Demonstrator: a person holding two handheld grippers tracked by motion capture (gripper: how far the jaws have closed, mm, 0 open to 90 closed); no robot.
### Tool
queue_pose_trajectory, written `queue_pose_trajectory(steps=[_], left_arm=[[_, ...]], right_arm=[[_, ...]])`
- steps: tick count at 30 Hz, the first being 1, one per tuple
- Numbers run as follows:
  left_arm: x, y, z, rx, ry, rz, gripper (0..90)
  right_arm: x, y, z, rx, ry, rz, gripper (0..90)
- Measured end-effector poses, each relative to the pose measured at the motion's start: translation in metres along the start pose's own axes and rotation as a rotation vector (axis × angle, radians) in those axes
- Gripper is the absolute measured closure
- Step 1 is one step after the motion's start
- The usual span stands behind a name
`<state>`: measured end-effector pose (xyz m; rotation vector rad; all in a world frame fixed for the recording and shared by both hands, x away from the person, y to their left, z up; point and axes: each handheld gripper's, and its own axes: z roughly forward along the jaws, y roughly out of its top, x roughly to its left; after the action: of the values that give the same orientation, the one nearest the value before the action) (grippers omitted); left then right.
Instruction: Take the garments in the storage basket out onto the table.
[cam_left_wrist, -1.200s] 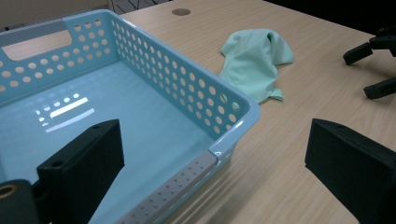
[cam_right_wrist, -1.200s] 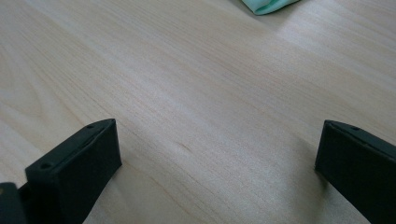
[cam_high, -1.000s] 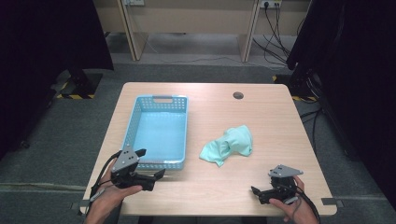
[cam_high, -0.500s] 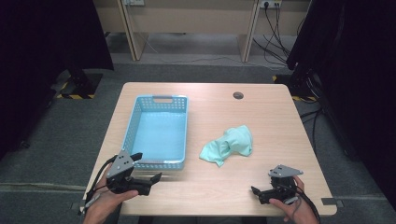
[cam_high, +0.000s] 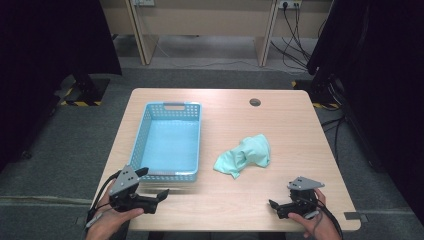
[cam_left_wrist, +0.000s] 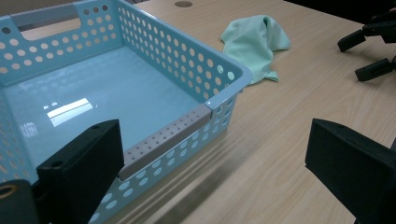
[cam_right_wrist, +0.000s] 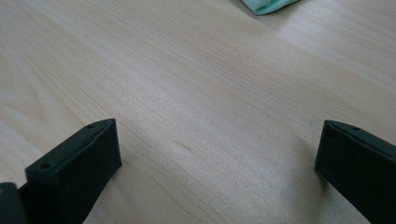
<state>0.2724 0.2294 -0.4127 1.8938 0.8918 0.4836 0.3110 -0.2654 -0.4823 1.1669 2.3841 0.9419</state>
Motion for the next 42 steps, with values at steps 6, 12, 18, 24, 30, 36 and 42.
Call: queue_pose_trajectory(steps=[6, 12, 18, 24, 30, 36, 42], left_arm=[[-0.001, -0.004, -0.005, -0.009, 0.003, -0.005, 3.8], [-0.001, -0.006, -0.009, -0.006, 0.008, -0.005, 3.8], [-0.001, -0.010, -0.013, -0.007, 0.022, -0.005, 3.8], [-0.005, -0.014, -0.016, -0.005, 0.020, -0.003, 3.8], [-0.008, -0.018, -0.019, 0.002, 0.034, 0.002, 3.8], [-0.012, -0.021, -0.023, -0.002, 0.039, 0.007, 3.8], [-0.014, -0.025, -0.024, 0.002, 0.038, 0.006, 3.8]], right_arm=[[0.000, 0.000, 0.000, 0.000, 0.000, 0.001, 0.3], [0.000, 0.000, 0.000, 0.000, 0.000, 0.000, 0.3], [0.000, 0.000, 0.000, 0.000, 0.000, 0.000, 0.3], [0.000, 0.000, 0.000, 0.000, 0.000, 0.001, 0.3], [0.000, 0.000, 0.000, 0.000, 0.000, 0.000, 0.3], [0.000, 0.000, 0.000, 0.000, 0.000, 0.000, 0.3], [0.000, 0.000, 0.000, 0.000, 0.000, 0.000, 0.3]])
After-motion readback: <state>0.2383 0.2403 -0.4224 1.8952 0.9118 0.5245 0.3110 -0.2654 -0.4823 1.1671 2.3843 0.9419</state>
